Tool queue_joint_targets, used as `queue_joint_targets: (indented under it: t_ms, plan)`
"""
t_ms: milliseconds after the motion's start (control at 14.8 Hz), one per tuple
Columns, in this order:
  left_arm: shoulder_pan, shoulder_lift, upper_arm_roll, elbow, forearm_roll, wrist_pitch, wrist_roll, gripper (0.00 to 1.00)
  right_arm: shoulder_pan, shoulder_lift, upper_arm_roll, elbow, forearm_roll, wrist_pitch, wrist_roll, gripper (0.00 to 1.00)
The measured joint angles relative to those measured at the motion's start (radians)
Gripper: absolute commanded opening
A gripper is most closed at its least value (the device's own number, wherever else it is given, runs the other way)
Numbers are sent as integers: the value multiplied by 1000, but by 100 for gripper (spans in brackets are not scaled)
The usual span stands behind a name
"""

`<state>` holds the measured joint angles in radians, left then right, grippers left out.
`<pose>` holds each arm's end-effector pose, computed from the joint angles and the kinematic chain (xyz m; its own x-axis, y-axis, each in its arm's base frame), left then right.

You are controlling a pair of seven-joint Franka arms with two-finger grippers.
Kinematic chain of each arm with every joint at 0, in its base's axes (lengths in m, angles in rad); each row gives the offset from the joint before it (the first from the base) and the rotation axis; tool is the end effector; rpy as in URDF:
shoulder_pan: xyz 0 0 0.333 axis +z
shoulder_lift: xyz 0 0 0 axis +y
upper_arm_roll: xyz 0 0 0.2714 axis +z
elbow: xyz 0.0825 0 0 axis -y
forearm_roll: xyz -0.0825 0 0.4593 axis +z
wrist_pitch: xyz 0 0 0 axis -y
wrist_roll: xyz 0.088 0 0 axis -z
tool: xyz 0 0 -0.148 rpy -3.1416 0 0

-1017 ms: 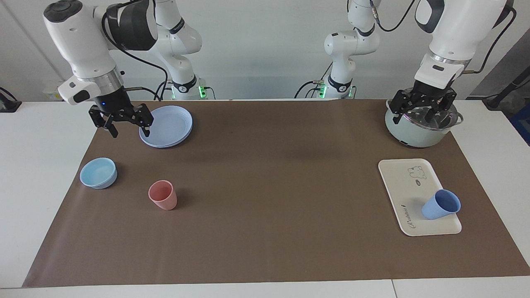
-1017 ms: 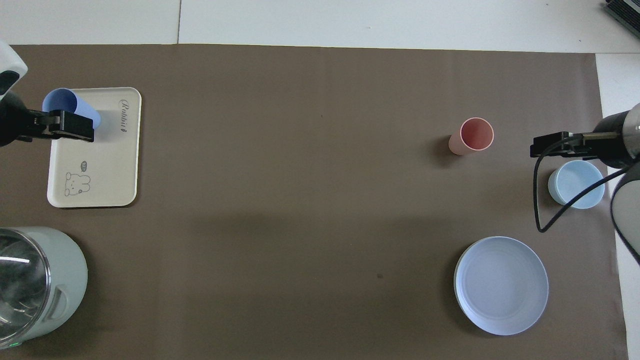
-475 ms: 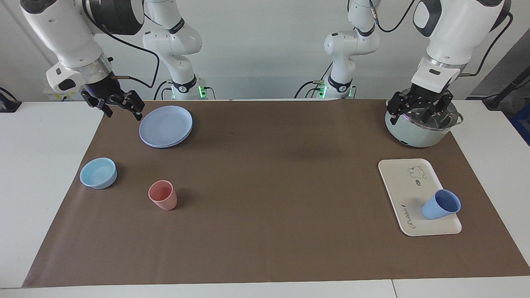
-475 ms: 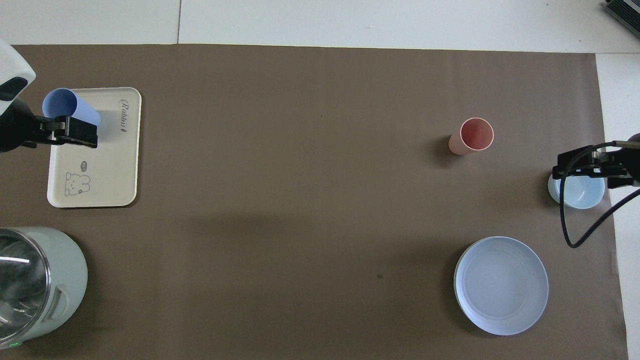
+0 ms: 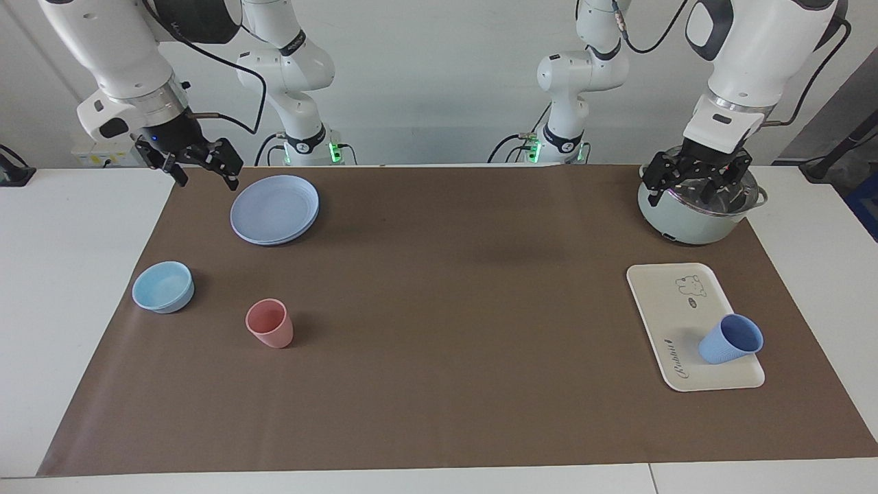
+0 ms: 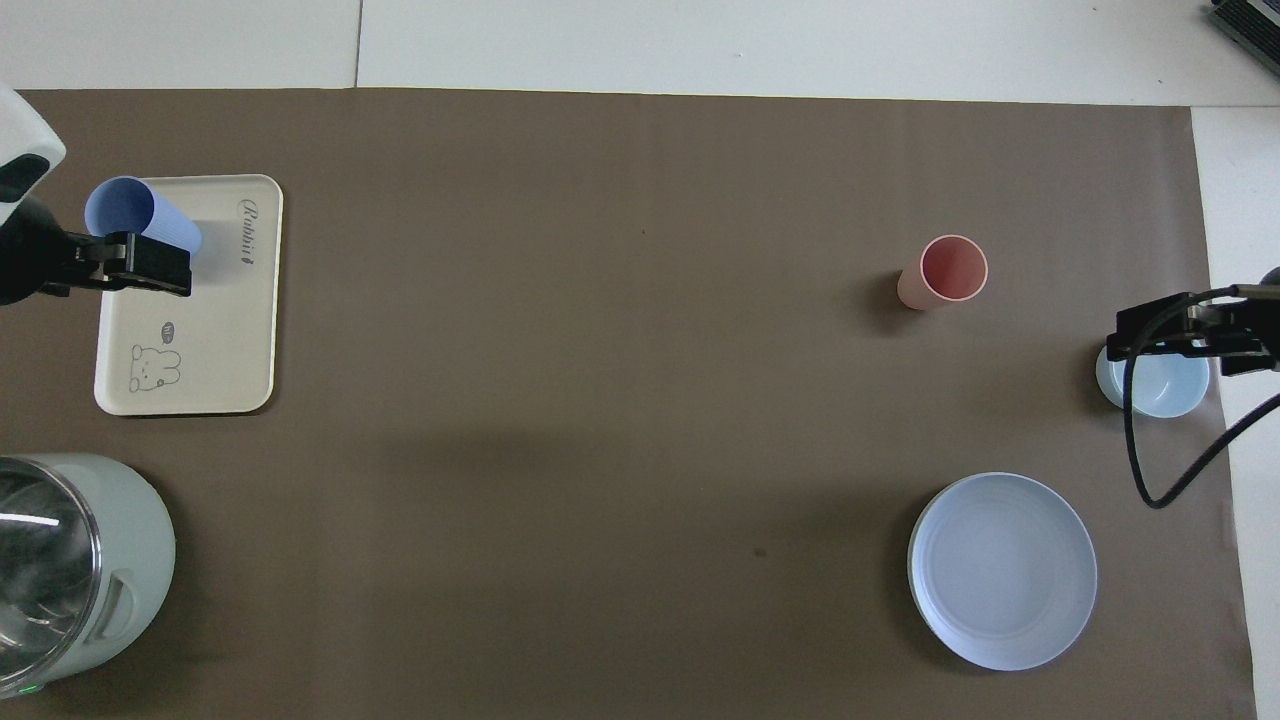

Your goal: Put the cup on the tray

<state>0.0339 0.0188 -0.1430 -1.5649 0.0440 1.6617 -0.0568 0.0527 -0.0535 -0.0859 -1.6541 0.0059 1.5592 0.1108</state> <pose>0.6440 -0.0638 0.5389 0.9952 -0.0557 0.0803 -0.0529 -0.9979 -0.0368 0.6109 -0.0202 0.5256 0.9888 -0.1431 -0.0425 -0.1435 -0.9896 -0.0058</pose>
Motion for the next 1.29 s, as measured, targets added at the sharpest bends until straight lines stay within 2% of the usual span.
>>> queue_joint_targets:
  t_ms: [271,542,1288]
  plan:
    - [0,-3,0,0,0,0,0,100,5,0,5,0,0,-1,0,100]
    - [0,-3,3,-2,0,0,0,100,36,0,-43,0,0,-1,0,100]
    - [3,-4,10,-7,-1,0,-6,100,45,0,-45,0,0,-1,0,100]
